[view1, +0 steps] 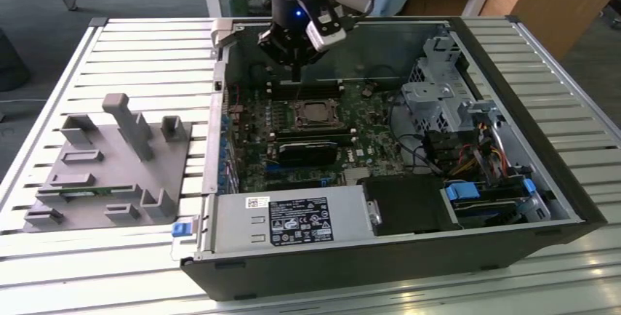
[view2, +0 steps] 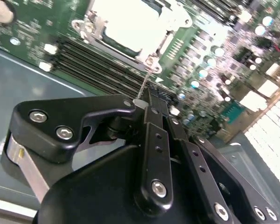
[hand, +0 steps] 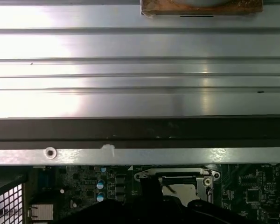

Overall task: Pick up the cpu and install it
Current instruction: 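Install the first cpu locking lever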

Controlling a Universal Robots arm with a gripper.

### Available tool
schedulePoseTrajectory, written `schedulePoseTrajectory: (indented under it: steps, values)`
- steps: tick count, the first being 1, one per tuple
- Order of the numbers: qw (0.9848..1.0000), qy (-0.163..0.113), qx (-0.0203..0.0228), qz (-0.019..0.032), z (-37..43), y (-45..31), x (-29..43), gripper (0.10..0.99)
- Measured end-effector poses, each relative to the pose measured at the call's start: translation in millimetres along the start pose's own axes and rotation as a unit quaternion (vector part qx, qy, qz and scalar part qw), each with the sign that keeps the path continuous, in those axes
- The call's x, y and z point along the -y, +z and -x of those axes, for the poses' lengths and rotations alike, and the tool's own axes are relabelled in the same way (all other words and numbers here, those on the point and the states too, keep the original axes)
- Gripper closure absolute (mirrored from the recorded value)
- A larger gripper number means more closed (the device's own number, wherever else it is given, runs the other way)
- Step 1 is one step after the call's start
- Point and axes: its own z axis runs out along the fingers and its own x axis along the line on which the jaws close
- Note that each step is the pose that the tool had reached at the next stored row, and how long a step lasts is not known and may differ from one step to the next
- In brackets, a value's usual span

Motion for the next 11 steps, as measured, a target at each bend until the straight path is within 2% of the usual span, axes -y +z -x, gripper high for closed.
schedulePoseTrajectory:
  steps: [2,4,5,6,7,8,9,11]
  values:
    - [1.0000,0.000,0.0000,0.0000,5.6,0.1,-0.2,0.980]
    - [1.0000,0.000,0.0000,0.0005,7.9,0.3,-0.1,0.980]
    - [1.0000,0.000,-0.0001,0.0026,8.0,0.3,0.3,0.980]
    - [1.0000,0.000,-0.0002,0.0074,8.1,0.4,1.0,0.980]
    - [0.9999,0.000,-0.0004,0.0151,8.1,0.5,2.1,0.980]
    - [0.9998,0.000,-0.0006,0.0202,8.1,0.7,3.0,0.980]
    - [0.9997,0.000,-0.0007,0.0238,8.2,1.1,4.0,0.980]
    - [0.9997,0.000,-0.0007,0.0257,8.3,2.2,5.8,0.980]
